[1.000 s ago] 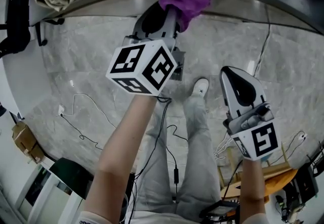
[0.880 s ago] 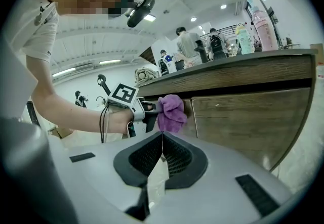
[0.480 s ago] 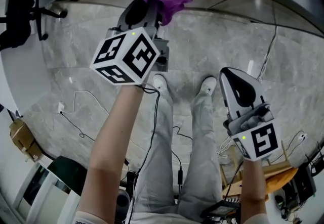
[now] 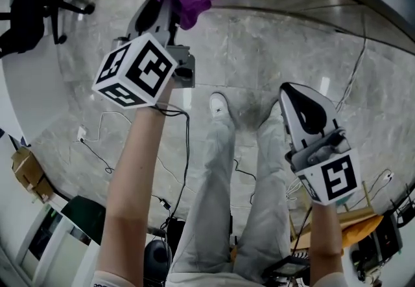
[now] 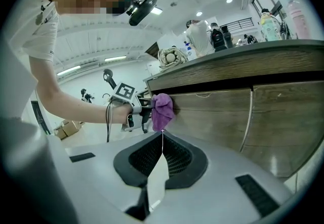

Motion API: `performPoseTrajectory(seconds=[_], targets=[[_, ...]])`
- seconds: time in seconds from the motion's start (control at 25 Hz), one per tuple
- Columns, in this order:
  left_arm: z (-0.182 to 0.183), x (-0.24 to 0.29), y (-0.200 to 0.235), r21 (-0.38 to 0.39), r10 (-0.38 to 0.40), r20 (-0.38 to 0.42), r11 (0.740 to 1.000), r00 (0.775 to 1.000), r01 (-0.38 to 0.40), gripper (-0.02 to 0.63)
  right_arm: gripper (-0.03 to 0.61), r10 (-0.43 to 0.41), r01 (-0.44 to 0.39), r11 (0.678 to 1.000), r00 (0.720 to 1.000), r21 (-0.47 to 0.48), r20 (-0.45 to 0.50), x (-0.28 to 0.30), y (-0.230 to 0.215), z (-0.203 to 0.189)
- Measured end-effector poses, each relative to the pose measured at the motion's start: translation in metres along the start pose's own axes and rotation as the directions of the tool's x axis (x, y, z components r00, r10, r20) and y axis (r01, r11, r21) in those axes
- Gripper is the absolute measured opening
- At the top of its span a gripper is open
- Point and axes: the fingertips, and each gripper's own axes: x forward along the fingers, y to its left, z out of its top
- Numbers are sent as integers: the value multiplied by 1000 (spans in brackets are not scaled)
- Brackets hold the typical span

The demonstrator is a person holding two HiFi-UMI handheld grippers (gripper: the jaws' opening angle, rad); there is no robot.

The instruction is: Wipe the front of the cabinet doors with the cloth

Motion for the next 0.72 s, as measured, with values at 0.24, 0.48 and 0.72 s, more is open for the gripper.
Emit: performPoseTrajectory(seconds=[0.24, 0.48, 0.72], targets=[[13, -21, 39, -64, 83, 42, 995, 996, -80, 60, 28, 55, -55, 998, 998, -32, -16, 15, 20, 4], [18, -42, 54, -108, 178, 99, 980, 979, -167, 60, 28, 88, -88, 995, 996, -49, -14, 13, 14, 6], [-19, -59, 21, -77, 196, 60, 979, 979, -191, 60, 28, 121, -122, 990, 993, -69, -18, -9, 1, 5]])
